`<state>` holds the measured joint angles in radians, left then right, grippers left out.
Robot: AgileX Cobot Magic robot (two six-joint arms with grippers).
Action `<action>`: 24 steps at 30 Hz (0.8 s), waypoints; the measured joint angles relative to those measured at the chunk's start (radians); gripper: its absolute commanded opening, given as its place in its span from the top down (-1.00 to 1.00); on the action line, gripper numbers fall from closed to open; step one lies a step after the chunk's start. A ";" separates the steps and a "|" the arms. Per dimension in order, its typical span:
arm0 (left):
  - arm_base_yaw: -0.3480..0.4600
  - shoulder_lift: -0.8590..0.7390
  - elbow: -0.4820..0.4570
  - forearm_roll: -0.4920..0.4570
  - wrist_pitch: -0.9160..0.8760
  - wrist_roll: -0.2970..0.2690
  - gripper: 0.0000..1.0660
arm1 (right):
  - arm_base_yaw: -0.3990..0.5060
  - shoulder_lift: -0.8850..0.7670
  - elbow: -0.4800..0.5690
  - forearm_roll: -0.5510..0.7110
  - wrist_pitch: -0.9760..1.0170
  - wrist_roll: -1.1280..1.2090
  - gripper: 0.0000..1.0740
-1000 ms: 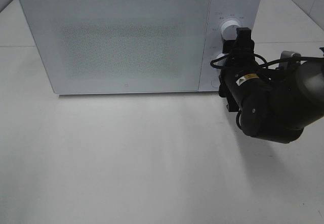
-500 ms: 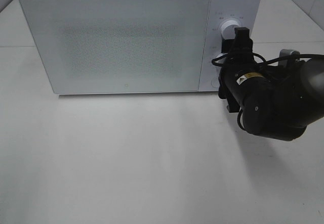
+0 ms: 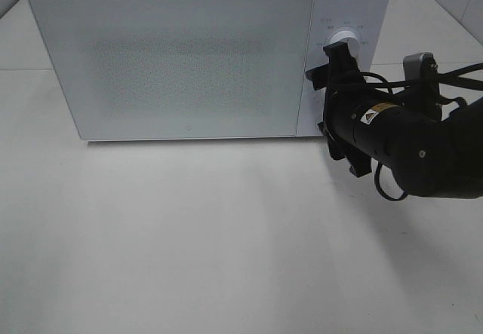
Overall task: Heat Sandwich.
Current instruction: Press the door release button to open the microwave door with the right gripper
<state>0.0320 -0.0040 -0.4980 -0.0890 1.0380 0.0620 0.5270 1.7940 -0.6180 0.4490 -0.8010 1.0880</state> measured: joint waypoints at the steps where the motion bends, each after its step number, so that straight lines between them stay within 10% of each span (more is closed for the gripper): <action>1: 0.000 0.000 0.000 0.000 0.000 0.000 -0.90 | 0.000 0.000 0.000 0.000 0.000 0.000 -0.42; 24: 0.000 0.000 0.000 0.000 0.000 0.000 -0.90 | 0.000 -0.306 -0.073 -0.360 1.019 -0.719 -0.42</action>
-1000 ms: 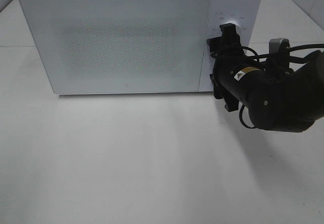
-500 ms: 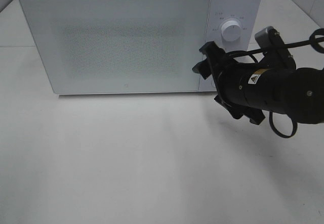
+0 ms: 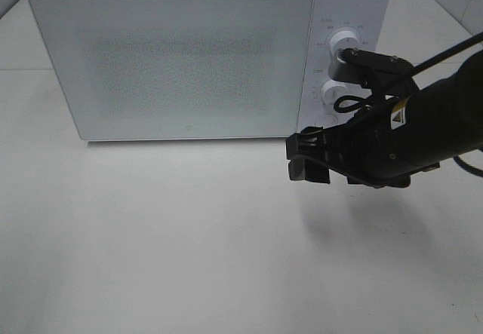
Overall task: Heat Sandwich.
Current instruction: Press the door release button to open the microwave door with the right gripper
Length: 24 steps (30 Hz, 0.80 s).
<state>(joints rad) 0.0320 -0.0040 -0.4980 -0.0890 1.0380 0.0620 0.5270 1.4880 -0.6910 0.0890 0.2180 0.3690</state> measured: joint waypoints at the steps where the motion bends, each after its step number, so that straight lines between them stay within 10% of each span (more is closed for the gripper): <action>1: 0.000 0.000 0.000 0.000 0.000 0.000 -0.90 | 0.000 -0.008 -0.011 -0.031 0.045 -0.006 -0.42; 24: 0.000 0.000 0.000 0.000 0.000 0.000 -0.90 | 0.000 -0.434 -0.042 -0.259 0.663 -0.088 -0.42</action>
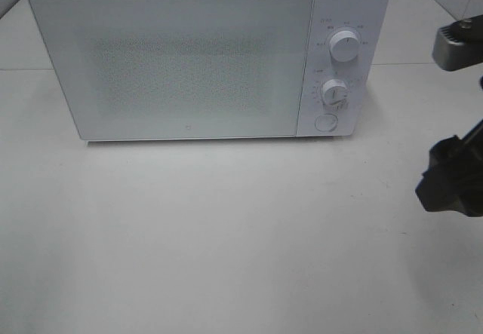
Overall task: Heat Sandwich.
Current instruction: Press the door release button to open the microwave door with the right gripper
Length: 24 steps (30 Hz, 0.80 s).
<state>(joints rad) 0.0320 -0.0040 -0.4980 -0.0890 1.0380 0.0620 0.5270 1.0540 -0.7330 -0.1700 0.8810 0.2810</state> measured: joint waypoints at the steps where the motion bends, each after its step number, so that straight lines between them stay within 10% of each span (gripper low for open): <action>1: 0.000 0.000 0.000 0.000 0.000 0.000 -0.90 | 0.000 -0.025 0.000 0.000 0.028 -0.009 -0.42; 24: 0.000 0.000 0.000 0.000 0.000 0.000 -0.90 | -0.167 -0.624 0.096 -0.001 0.276 -0.089 -0.42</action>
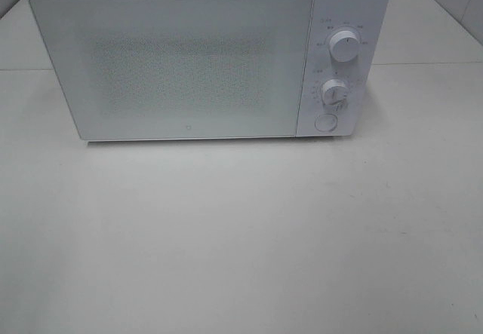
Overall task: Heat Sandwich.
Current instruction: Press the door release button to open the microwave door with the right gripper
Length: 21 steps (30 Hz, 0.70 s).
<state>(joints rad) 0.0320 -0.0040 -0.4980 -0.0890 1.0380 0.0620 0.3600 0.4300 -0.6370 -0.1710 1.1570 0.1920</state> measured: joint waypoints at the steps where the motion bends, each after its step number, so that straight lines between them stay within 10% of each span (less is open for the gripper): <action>1: 0.000 0.000 0.000 0.000 0.000 0.000 -0.90 | -0.014 -0.019 0.008 0.000 0.001 -0.006 -0.42; 21: 0.000 0.000 0.000 0.000 0.000 0.000 -0.90 | -0.253 -0.431 0.129 0.030 -0.103 -0.068 -0.42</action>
<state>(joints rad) 0.0320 -0.0040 -0.4980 -0.0890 1.0380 0.0620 0.1070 -0.0010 -0.5080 -0.1410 1.0540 0.1240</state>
